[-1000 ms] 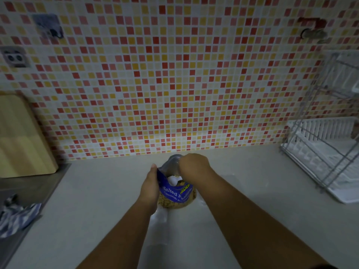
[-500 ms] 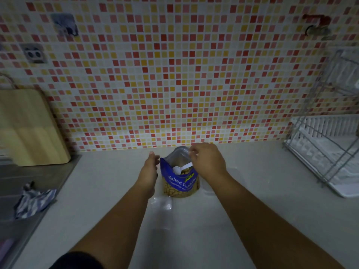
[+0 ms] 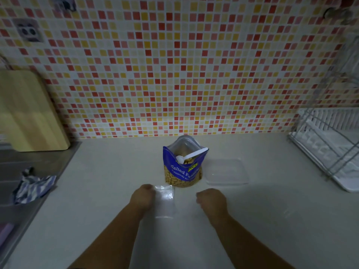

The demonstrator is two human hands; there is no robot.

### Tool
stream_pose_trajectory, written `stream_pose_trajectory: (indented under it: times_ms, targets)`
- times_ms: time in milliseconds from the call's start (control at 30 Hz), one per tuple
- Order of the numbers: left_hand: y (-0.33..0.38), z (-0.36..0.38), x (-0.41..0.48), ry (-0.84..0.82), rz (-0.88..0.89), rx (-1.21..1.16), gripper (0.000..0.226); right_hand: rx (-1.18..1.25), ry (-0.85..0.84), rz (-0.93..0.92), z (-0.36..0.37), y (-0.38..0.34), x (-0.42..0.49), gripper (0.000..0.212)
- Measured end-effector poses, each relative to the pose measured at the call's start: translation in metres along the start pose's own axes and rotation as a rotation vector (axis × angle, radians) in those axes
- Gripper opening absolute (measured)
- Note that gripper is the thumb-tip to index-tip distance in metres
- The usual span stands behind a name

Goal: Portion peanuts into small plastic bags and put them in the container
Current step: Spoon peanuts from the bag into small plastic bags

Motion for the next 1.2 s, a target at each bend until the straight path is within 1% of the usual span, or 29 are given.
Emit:
stream_pose_trajectory:
  times_ms: [67,133,167,233,333,367,433,467,533,667,767,867,933,1033,1067,1133,1167,1200]
  targets:
    - [0.004,0.01,-0.006,-0.025,0.031,0.036,0.036,-0.093,-0.146,-0.092,0.035,-0.008,-0.002,0.025]
    - [0.008,0.018,-0.016,-0.043,0.041,0.03,0.034,-0.164,-0.223,-0.17,0.058,-0.014,-0.006,0.014]
    - [0.012,0.022,-0.021,-0.053,0.053,0.007,0.032,-0.172,-0.222,-0.204,0.062,-0.019,-0.005,0.012]
    - [0.012,0.03,-0.027,-0.067,0.063,-0.003,0.032,-0.171,-0.19,-0.194,0.064,-0.022,-0.004,0.024]
    - [0.007,0.035,-0.031,-0.09,0.064,-0.012,0.031,-0.198,-0.161,-0.183,0.067,-0.017,-0.001,0.027]
    - [0.004,0.035,-0.031,-0.089,0.062,-0.017,0.028,-0.197,-0.125,-0.19,0.064,-0.017,-0.002,0.025]
    - [-0.001,0.033,-0.031,-0.073,0.048,-0.062,0.014,-0.102,-0.097,-0.136,0.063,-0.01,-0.001,0.016]
    - [-0.002,0.032,-0.031,-0.056,0.043,-0.074,0.009,-0.042,-0.095,-0.088,0.064,-0.005,0.0,0.021]
    - [0.0,0.028,-0.032,-0.029,0.056,-0.092,0.013,0.014,-0.092,-0.081,0.066,-0.002,0.0,0.03]
    - [0.002,0.026,-0.031,-0.041,0.08,-0.128,0.012,0.016,-0.077,-0.129,0.067,-0.004,0.006,0.02]
    - [0.007,0.025,-0.031,-0.067,0.117,-0.088,0.013,-0.031,-0.095,-0.17,0.069,-0.007,0.009,0.015]
    - [0.014,0.023,-0.035,-0.079,0.153,-0.097,0.017,-0.036,-0.118,-0.209,0.068,-0.011,0.011,0.03]
    - [0.019,0.021,-0.036,-0.089,0.168,-0.136,0.015,0.009,-0.135,-0.208,0.066,-0.012,0.011,0.031]
    - [0.024,0.024,-0.04,-0.167,0.129,-0.274,0.012,0.095,-0.155,-0.204,0.063,-0.014,0.012,0.027]
    - [0.025,0.029,-0.042,-0.23,0.1,-0.34,0.01,0.151,-0.168,-0.199,0.062,-0.014,0.012,0.027]
    - [0.03,0.042,-0.049,-0.38,0.047,-0.447,0.019,0.248,-0.216,-0.168,0.063,-0.013,0.011,0.028]
    - [0.034,0.048,-0.053,-0.438,0.041,-0.48,0.019,0.284,-0.235,-0.156,0.063,-0.012,0.01,0.028]
    - [0.038,0.05,-0.056,-0.458,0.048,-0.498,0.016,0.311,-0.247,-0.157,0.062,-0.013,0.009,0.027]
Point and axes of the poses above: each hand's wrist, its own x-axis towards the middle knuckle, its own z-axis out of the palm, y = z × x, the point moved 10 cm from there along x, towards the middle knuckle, and after that the axes turned 9 degrees about -x, right-handed, at the moved point
